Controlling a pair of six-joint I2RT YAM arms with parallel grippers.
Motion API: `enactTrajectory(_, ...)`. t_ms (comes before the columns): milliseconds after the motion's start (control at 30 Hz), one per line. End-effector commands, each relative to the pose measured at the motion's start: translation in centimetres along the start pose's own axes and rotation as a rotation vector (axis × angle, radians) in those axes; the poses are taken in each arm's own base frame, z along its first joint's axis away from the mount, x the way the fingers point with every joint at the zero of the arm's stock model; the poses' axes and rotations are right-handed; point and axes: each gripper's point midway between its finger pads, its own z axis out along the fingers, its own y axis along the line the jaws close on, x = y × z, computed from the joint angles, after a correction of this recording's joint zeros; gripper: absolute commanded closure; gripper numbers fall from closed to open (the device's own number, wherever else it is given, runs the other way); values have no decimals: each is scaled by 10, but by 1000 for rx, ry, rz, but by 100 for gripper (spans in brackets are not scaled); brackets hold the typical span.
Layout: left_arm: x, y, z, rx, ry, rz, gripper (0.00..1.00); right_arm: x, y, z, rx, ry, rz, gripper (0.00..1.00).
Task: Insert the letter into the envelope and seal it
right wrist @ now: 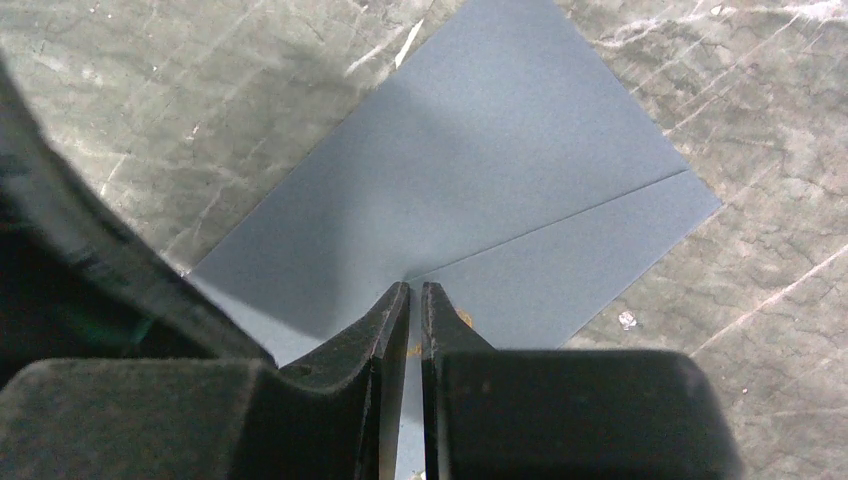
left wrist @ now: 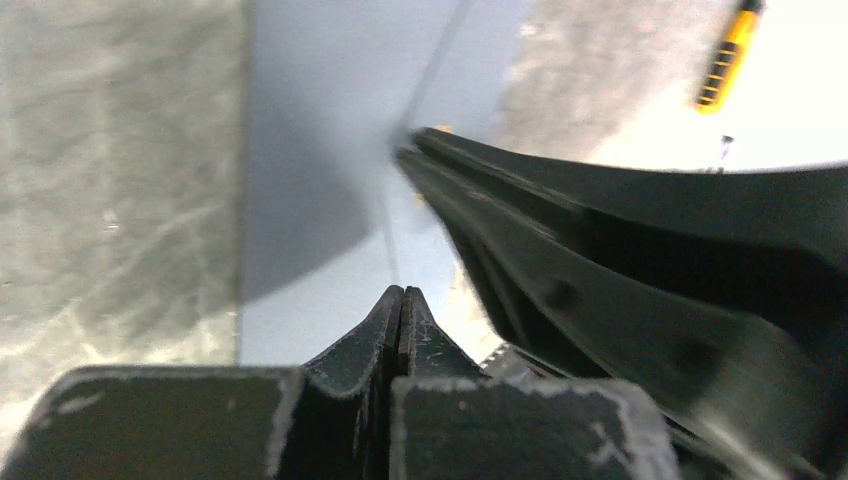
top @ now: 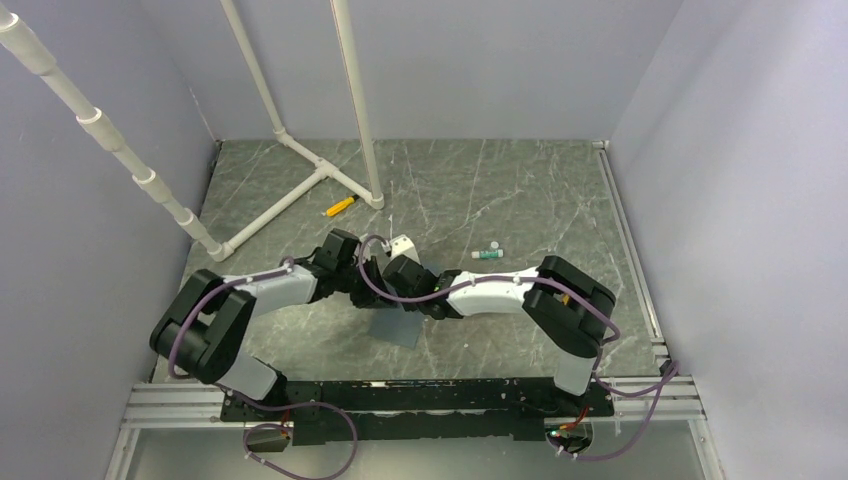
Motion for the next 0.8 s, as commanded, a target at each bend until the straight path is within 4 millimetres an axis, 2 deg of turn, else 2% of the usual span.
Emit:
enactTrajectory(0, 12, 44, 15, -143, 21, -59, 97, 55, 5, 2, -3, 164, -76, 85)
enactTrajectory(267, 17, 71, 24, -240, 20, -115, 97, 59, 11, -8, -35, 167, -77, 82)
enactTrajectory(600, 15, 73, 22, -262, 6, -118, 98, 77, 10, -16, -26, 206, -114, 80)
enactTrajectory(767, 15, 74, 22, -267, 11, -115, 98, 84, 10, -19, -19, 222, -115, 82)
